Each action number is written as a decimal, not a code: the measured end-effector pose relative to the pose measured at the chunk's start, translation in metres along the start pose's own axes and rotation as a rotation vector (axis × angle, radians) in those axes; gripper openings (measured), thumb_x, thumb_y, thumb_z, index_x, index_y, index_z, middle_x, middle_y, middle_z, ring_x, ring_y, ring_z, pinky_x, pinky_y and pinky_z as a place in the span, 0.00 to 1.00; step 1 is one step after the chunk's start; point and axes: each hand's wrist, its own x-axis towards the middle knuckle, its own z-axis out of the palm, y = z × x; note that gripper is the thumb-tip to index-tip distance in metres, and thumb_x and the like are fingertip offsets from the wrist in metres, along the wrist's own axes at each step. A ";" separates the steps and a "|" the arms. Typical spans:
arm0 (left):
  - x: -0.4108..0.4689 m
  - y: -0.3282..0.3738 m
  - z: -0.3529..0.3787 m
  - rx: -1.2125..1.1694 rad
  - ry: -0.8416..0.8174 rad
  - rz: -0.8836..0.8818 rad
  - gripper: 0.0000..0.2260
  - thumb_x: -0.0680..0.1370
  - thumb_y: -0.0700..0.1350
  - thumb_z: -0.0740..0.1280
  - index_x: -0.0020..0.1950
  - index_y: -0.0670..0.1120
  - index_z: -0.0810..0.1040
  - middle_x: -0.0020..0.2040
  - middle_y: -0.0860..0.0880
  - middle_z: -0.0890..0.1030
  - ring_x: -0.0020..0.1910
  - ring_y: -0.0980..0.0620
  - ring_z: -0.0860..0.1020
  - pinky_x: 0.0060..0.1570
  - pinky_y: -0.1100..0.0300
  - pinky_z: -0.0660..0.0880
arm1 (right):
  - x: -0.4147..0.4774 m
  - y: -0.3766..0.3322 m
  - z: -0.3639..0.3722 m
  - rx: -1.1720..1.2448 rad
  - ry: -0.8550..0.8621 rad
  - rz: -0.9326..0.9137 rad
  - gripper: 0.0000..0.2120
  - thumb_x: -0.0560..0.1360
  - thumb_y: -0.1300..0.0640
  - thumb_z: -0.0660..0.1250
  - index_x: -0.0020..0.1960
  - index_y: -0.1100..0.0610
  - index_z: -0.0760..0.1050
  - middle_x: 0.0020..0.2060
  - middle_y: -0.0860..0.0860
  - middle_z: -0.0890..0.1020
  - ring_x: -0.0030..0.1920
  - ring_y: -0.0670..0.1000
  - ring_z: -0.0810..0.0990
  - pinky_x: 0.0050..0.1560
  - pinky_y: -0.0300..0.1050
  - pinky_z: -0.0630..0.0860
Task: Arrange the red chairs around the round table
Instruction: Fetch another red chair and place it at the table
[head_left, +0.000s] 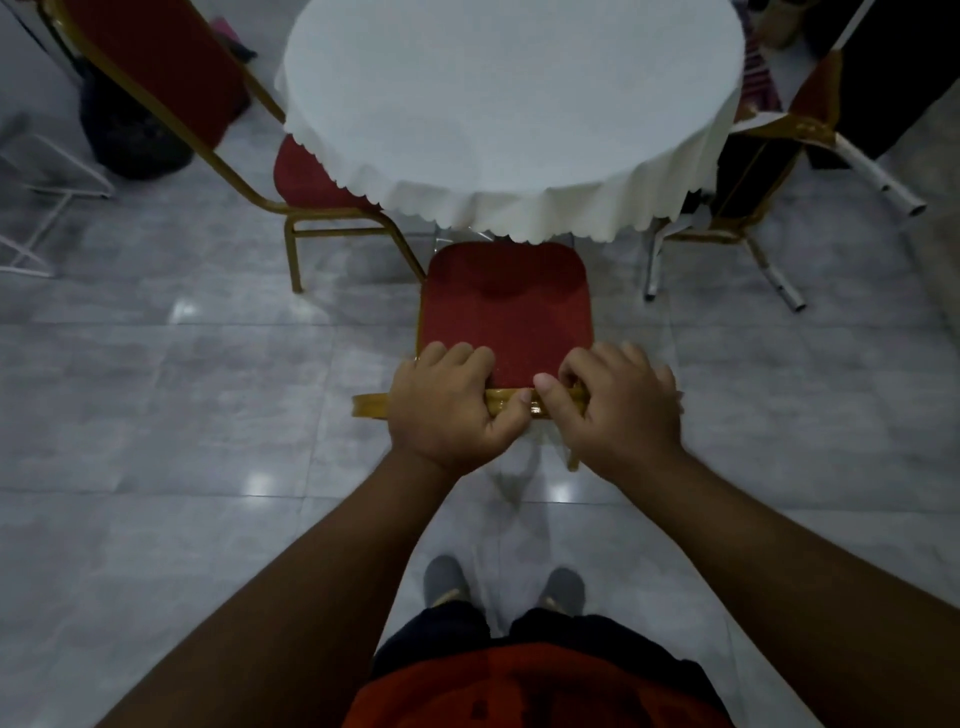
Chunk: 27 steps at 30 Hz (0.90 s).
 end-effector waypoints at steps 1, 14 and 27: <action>0.003 -0.003 0.001 -0.022 0.012 0.011 0.20 0.73 0.65 0.59 0.38 0.48 0.72 0.34 0.51 0.73 0.36 0.48 0.71 0.34 0.55 0.65 | 0.001 0.001 0.002 0.012 0.034 -0.017 0.21 0.76 0.32 0.54 0.41 0.48 0.72 0.38 0.44 0.73 0.45 0.49 0.71 0.47 0.52 0.69; 0.033 -0.023 0.009 -0.084 0.089 0.071 0.17 0.74 0.60 0.60 0.37 0.48 0.69 0.34 0.50 0.71 0.34 0.48 0.68 0.32 0.55 0.64 | 0.034 0.001 0.016 0.006 0.166 0.004 0.22 0.74 0.33 0.52 0.38 0.51 0.69 0.34 0.45 0.70 0.39 0.50 0.68 0.40 0.45 0.61; 0.053 -0.029 0.005 -0.100 0.028 0.068 0.15 0.74 0.61 0.59 0.38 0.51 0.64 0.35 0.55 0.66 0.36 0.51 0.65 0.33 0.56 0.63 | 0.053 -0.001 0.020 -0.068 0.140 0.044 0.26 0.75 0.31 0.49 0.39 0.52 0.68 0.36 0.47 0.71 0.40 0.52 0.68 0.40 0.51 0.68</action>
